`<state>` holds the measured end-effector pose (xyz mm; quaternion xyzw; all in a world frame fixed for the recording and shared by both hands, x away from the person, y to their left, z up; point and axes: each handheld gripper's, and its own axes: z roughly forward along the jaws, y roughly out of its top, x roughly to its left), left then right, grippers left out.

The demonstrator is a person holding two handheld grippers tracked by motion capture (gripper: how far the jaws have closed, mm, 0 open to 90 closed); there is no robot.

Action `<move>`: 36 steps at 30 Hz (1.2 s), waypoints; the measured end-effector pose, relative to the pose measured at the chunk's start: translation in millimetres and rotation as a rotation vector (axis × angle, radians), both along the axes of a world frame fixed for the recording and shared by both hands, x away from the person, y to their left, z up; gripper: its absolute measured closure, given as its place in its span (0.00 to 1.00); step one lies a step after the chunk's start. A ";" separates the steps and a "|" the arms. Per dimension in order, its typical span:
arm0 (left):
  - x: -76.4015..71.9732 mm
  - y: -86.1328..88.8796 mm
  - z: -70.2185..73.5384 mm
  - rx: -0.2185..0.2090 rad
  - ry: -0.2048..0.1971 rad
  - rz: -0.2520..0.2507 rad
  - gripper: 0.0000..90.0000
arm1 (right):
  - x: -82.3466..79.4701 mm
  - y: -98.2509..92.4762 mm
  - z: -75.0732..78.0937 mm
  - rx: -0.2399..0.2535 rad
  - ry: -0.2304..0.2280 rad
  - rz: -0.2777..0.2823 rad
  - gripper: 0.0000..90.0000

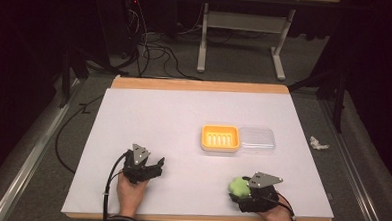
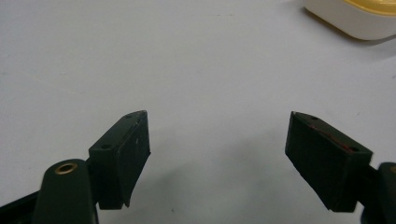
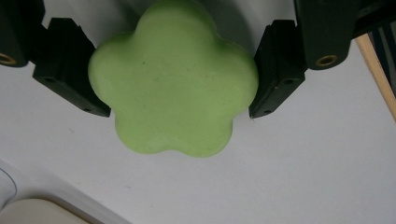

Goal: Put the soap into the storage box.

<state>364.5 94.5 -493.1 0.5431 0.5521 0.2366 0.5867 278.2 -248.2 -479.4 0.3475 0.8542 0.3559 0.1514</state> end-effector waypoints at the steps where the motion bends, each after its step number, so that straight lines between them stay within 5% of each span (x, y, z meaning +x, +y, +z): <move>1: 0.0 0.0 0.0 -0.001 0.000 0.000 0.25 | 0.3 -0.1 0.9 -0.001 -0.003 0.006 0.28; 14: 0.0 0.1 0.0 0.000 0.000 -0.001 0.25 | 2.6 3.1 8.6 -0.003 0.007 0.026 0.28; 36: 0.0 0.1 0.0 -0.001 0.001 0.000 0.25 | 9.2 2.5 27.4 0.013 -0.038 0.039 0.28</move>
